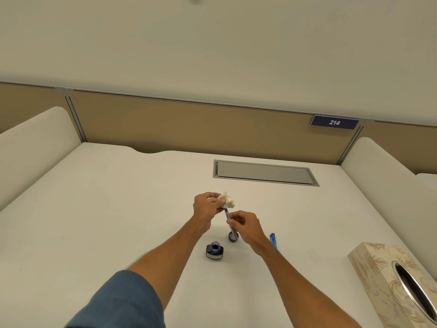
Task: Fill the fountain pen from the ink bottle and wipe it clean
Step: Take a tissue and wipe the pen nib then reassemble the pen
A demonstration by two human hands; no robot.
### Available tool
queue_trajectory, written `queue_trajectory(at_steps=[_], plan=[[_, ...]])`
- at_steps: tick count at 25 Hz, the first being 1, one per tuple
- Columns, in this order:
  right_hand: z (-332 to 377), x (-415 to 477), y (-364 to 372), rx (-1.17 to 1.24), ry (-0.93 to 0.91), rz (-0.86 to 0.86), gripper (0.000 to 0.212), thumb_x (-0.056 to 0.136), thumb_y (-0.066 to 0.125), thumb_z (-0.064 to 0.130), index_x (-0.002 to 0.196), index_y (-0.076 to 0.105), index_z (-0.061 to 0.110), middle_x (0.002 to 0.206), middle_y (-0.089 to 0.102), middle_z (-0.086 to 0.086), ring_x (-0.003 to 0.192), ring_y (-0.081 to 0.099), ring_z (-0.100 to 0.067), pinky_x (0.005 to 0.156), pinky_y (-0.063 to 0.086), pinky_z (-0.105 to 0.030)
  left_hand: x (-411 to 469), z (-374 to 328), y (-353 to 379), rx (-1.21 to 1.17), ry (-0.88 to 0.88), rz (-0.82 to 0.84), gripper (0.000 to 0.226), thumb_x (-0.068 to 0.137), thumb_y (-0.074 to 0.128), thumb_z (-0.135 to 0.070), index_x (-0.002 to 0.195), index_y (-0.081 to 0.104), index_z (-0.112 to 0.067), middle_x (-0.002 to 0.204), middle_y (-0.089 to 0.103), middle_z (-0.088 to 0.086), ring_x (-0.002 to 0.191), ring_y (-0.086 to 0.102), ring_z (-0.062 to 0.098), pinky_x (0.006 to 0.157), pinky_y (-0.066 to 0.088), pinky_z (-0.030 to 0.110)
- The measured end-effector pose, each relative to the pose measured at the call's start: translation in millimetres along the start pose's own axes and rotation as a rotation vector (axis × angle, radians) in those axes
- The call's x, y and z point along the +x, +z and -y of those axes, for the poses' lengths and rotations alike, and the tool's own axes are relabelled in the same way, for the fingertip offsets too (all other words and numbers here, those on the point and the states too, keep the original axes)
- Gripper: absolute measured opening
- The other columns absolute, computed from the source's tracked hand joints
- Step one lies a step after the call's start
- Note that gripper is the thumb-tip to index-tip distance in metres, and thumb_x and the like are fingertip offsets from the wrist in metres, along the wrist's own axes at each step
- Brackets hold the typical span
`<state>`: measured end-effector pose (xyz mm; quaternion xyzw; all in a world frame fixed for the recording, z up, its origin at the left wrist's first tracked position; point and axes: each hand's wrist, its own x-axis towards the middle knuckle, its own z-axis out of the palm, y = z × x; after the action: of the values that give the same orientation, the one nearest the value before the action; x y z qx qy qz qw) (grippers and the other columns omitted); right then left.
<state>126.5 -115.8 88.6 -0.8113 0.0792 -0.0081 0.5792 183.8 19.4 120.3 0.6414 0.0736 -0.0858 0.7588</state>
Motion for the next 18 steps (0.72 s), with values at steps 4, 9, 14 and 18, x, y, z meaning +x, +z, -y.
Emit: queue_trajectory(at_steps=[4, 9, 14, 18], plan=[[0, -3, -2, -0.04, -0.011, -0.023, 0.019, 0.084, 0.071, 0.02, 0.101, 0.07, 0.011, 0.092, 0.071, -0.005, 0.084, 0.066, -0.021, 0.077, 0.057, -0.028, 1, 3, 5, 0.006, -0.007, 0.005, 0.026, 0.079, 0.073, 0.001, 0.103, 0.065, 0.005, 0.103, 0.069, 0.02, 0.091, 0.07, 0.033, 0.07, 0.061, 0.027], [-1, -6, -7, -0.092, -0.016, -0.067, 0.018, 0.087, 0.067, 0.014, 0.104, 0.071, 0.007, 0.088, 0.071, -0.006, 0.078, 0.064, -0.018, 0.068, 0.053, -0.017, 1, 7, 12, 0.011, -0.01, 0.031, 0.025, 0.078, 0.074, 0.002, 0.101, 0.066, 0.005, 0.103, 0.07, 0.023, 0.093, 0.07, 0.035, 0.077, 0.061, 0.035], [-2, -14, -12, -0.158, 0.005, -0.05, 0.021, 0.094, 0.056, 0.009, 0.11, 0.067, 0.003, 0.091, 0.07, -0.009, 0.069, 0.062, -0.01, 0.067, 0.051, -0.014, 0, 9, 19, 0.023, 0.008, 0.054, 0.022, 0.076, 0.074, 0.006, 0.097, 0.066, 0.006, 0.098, 0.07, 0.023, 0.087, 0.069, 0.033, 0.068, 0.061, 0.027], [-5, -20, -15, -0.178, 0.013, -0.092, 0.02, 0.093, 0.057, 0.008, 0.107, 0.068, 0.002, 0.086, 0.068, -0.006, 0.069, 0.06, -0.012, 0.076, 0.052, -0.027, -3, 12, 26, 0.041, 0.036, 0.052, 0.021, 0.076, 0.073, 0.008, 0.097, 0.066, 0.008, 0.092, 0.069, 0.02, 0.082, 0.068, 0.031, 0.06, 0.06, 0.021]])
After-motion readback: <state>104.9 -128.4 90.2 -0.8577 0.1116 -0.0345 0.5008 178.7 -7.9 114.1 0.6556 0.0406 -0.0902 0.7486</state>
